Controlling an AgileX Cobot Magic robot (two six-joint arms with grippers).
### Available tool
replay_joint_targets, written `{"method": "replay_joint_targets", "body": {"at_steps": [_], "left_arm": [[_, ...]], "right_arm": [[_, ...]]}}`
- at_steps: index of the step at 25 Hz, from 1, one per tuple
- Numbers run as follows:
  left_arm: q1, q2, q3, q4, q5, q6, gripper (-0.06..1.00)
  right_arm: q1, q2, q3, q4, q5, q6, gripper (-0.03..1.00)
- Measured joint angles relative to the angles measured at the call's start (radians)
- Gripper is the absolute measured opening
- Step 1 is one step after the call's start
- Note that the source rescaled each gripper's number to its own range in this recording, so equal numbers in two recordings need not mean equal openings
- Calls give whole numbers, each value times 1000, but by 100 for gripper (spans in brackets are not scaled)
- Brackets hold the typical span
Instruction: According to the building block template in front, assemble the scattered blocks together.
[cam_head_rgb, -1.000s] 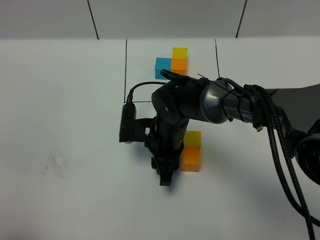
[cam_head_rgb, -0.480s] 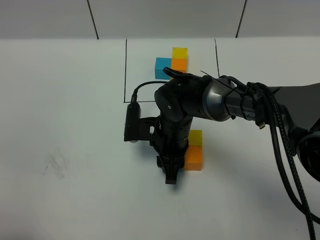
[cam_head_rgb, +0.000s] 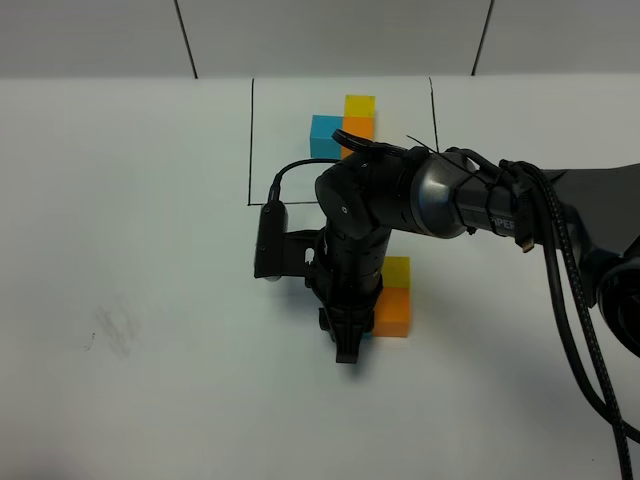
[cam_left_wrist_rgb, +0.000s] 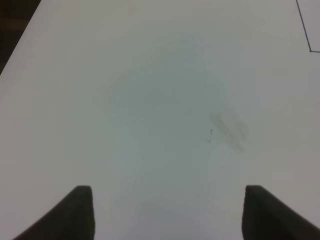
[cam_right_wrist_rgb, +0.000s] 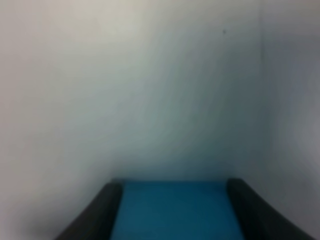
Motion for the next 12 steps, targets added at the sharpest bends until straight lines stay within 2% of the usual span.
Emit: {"method": "replay_joint_targets", "body": {"at_steps": [7,10,12], "left_arm": [[0,0,0,0,0,0,40],[0,0,0,0,0,0,40],[0,0,0,0,0,0,40]], "right_arm": [[-1,-1,0,0,-2,1,22],[-1,-20,1,-14,-13,3,41],[-1,-57,4,-25,-18,22,62]]}}
